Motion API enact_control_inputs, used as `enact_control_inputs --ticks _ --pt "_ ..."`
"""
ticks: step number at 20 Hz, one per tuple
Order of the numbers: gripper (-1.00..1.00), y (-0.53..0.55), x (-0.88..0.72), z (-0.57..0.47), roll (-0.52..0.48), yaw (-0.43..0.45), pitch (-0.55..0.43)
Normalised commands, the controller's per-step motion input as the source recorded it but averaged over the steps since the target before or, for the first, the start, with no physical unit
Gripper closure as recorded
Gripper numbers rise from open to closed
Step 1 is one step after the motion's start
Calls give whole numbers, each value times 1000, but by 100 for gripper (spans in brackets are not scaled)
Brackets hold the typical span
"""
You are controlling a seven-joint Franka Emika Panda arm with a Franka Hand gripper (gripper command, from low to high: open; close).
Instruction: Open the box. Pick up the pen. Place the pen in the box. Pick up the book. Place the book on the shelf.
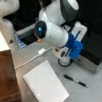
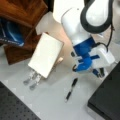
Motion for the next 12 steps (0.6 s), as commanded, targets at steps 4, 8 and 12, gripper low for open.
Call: enact_control_inputs --ticks 4,8,12 --pt "100 334 -51 240 -275 16 30" --pt "100 456 44 260 -288 -45 125" --pt "100 535 102 401 -318 4 160"
